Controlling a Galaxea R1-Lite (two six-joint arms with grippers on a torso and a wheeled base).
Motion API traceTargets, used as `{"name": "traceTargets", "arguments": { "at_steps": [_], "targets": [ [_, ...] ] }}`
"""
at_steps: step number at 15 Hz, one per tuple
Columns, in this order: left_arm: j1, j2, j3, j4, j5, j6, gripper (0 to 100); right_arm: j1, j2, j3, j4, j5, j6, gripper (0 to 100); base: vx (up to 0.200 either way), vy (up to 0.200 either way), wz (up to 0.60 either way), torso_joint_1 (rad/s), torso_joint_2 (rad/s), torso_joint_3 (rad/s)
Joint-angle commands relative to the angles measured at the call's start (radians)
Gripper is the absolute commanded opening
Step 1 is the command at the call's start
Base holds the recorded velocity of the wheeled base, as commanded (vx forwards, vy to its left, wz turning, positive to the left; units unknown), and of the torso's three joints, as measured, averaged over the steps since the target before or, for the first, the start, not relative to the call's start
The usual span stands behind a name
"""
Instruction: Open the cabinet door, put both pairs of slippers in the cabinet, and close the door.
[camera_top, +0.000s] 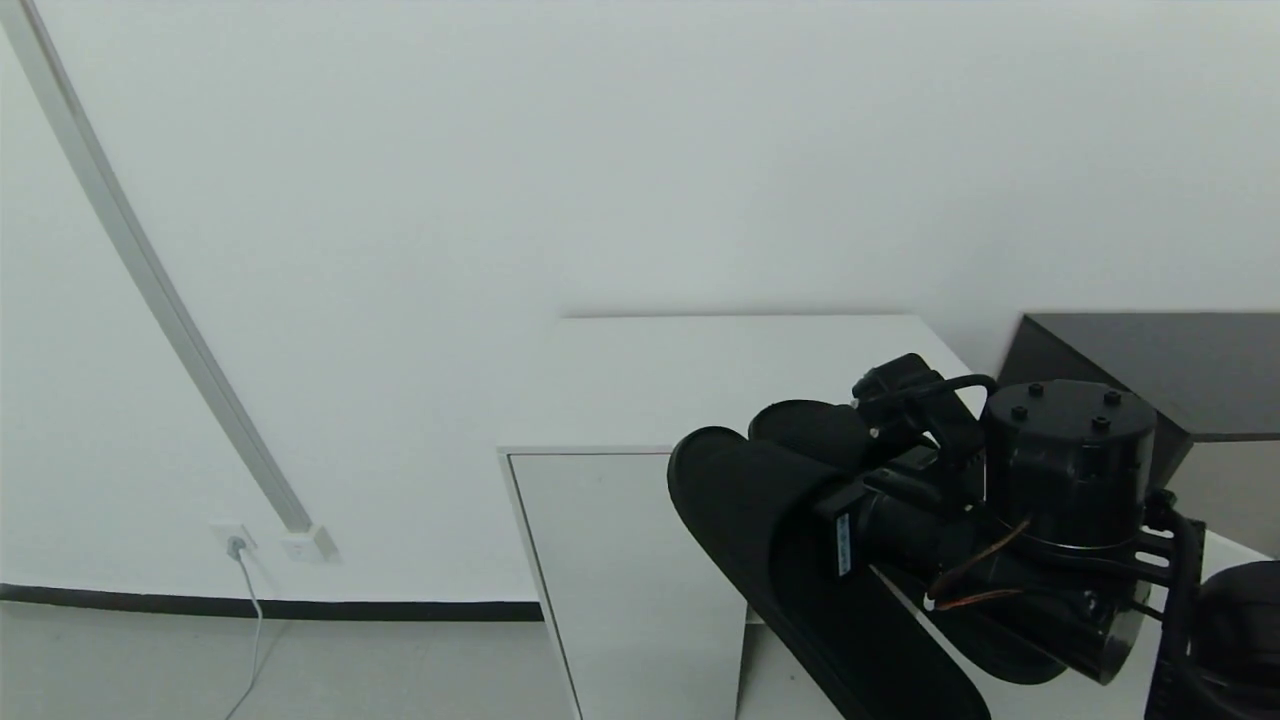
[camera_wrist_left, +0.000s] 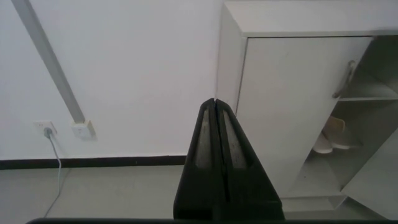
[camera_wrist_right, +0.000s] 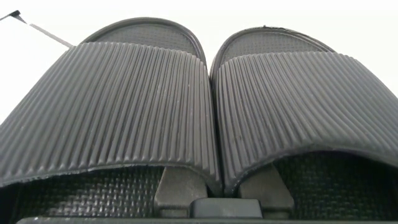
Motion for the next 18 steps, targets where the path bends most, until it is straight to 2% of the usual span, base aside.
{"name": "traceTargets", "arguments": {
  "at_steps": [1, 8, 18],
  "targets": [
    [0.0, 0.0, 0.0, 0.0, 0.001, 0.0, 0, 0.0, 0.002, 0.001, -0.002, 0.0, 0.0, 0, 0.0, -0.2, 0.0, 0.007, 0.0, 0.007],
    [0.0, 0.0, 0.0, 0.0, 0.001, -0.001, 0, 0.0, 0.001, 0.007, -0.002, 0.0, 0.0, 0, 0.0, -0.2, 0.0, 0.002, 0.0, 0.0],
    [0.0, 0.0, 0.0, 0.0, 0.001, -0.004, 0, 0.006, -0.013, 0.049, -0.045, 0.0, -0.001, 0, 0.0, 0.0, 0.0, 0.0, 0.0, 0.0]
  ]
}}
